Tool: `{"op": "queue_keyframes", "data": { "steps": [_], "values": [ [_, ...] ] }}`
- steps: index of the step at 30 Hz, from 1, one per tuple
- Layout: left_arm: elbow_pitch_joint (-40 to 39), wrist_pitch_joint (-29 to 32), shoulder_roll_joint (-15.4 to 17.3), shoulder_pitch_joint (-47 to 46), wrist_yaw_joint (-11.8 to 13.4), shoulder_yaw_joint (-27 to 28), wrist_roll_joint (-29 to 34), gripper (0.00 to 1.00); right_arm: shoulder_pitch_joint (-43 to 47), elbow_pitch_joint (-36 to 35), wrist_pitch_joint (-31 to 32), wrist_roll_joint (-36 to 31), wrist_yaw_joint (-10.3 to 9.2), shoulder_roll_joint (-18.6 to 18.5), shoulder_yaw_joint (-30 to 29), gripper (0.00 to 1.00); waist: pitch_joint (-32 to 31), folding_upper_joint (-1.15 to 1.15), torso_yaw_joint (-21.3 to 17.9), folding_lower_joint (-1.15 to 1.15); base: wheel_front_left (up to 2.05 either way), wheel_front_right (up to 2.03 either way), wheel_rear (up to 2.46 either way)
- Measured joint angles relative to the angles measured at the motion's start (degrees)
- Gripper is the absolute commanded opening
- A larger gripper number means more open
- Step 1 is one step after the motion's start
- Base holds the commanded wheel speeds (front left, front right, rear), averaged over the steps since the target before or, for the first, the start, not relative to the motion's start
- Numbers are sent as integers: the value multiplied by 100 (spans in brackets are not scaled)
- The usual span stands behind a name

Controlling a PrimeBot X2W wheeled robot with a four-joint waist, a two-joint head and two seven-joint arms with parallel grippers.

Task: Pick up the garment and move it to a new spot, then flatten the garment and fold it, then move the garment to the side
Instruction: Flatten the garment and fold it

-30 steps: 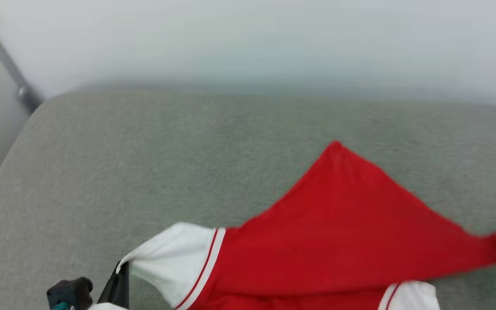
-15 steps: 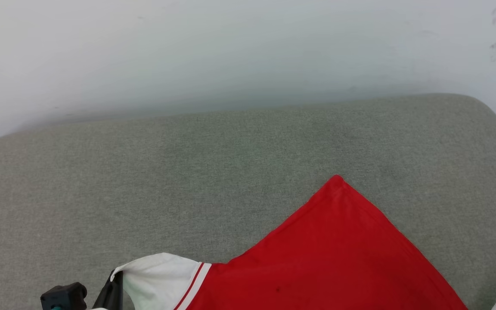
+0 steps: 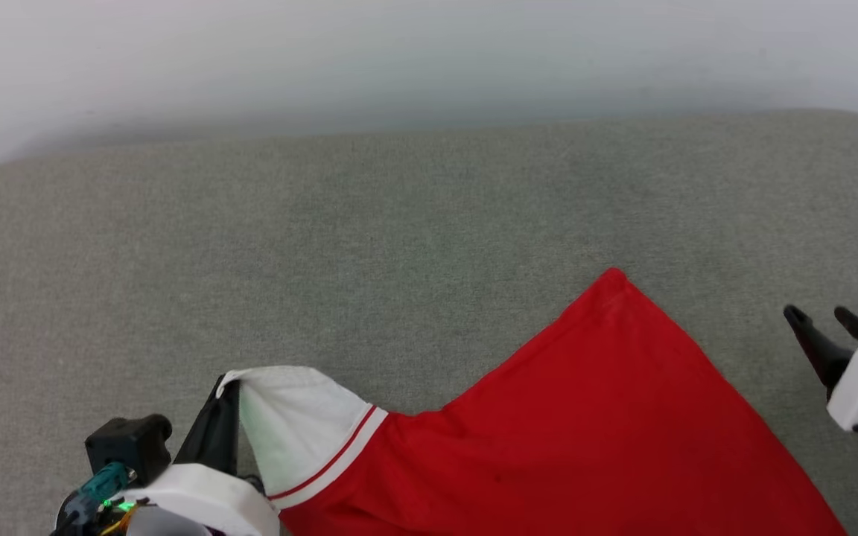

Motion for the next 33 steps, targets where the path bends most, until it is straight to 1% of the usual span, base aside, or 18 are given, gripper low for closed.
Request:
{"op": "queue_keyframes", "data": {
  "steps": [2,4,9,13,16,20,24,25,26,27,28,33],
  "values": [
    [-74,-5,-34,-175,-25,-77,63,0,-374,35,186,78,0,-13,144,100,173,0,69,0,0,0,0],
    [-127,-10,-79,-354,-48,-138,118,0,-762,116,525,124,0,-41,321,100,356,0,142,0,0,0,0],
    [-196,-63,-169,-717,-137,-298,218,0,-1586,421,1737,236,0,-127,670,100,822,0,357,1,0,0,0],
    [-185,-113,-241,-972,-199,-410,276,0,-2089,619,2530,230,0,-112,879,100,1150,0,546,1,0,0,0],
    [-159,-156,-302,-1135,-249,-471,315,0,-2311,701,2854,167,0,-77,1077,100,1360,0,682,1,0,0,0],
    [-86,-213,-359,-1288,-303,-542,324,0,-2507,816,3028,180,0,-22,1345,100,1587,0,831,1,0,0,0],
    [13,-261,-393,-1350,-334,-572,321,0,-2654,924,3183,285,-2,-102,1593,100,1704,0,934,0,0,0,0],
    [34,-269,-399,-1362,-338,-572,319,0,-2692,947,3225,318,-3,-135,1657,70,1715,0,947,0,0,0,0],
    [60,-278,-404,-1373,-349,-578,311,0,-2711,949,3232,343,-10,-168,1723,45,1718,0,956,1,0,0,0],
    [89,-292,-413,-1379,-350,-580,307,0,-2718,966,3215,391,-11,-186,1763,3,1712,0,961,1,0,0,0],
    [114,-297,-417,-1379,-352,-583,305,0,-2720,990,3183,433,-11,-202,1803,0,1696,0,961,1,0,0,0],
    [227,-313,-411,-1377,-379,-567,240,0,-2710,1049,2926,545,-9,-209,2112,0,1551,0,940,1,0,0,0]
  ]
}}
